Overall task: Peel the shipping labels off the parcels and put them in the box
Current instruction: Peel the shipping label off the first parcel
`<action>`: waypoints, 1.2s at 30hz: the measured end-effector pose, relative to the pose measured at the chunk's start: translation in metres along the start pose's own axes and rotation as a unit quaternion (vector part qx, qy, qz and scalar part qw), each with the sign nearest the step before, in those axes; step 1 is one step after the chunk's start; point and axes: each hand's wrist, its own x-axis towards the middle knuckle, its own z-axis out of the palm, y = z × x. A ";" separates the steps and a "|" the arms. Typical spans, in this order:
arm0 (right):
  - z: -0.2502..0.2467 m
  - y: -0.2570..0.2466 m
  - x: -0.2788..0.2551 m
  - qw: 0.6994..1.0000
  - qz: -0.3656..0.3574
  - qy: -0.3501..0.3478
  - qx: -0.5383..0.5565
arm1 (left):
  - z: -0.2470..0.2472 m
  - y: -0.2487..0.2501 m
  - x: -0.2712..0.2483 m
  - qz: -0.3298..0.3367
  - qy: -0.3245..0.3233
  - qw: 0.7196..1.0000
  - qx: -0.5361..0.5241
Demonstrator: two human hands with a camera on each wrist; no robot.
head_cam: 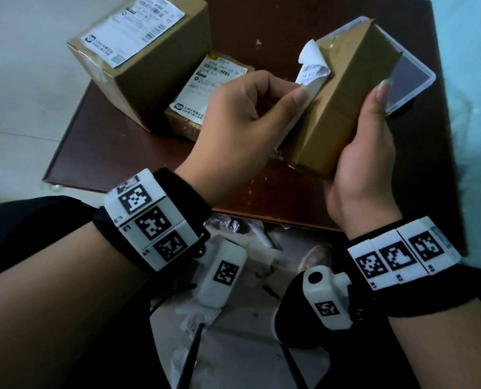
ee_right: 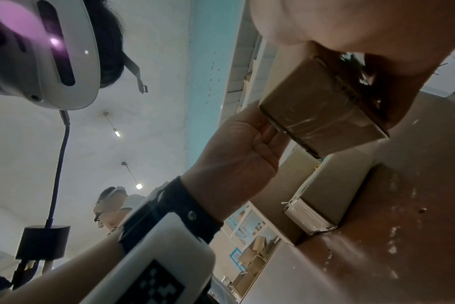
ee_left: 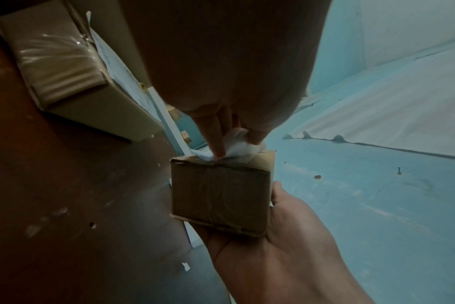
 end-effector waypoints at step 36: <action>0.002 0.004 -0.004 0.991 -0.103 -0.038 -0.072 | 0.017 0.003 -0.005 -0.014 0.018 0.998 0.059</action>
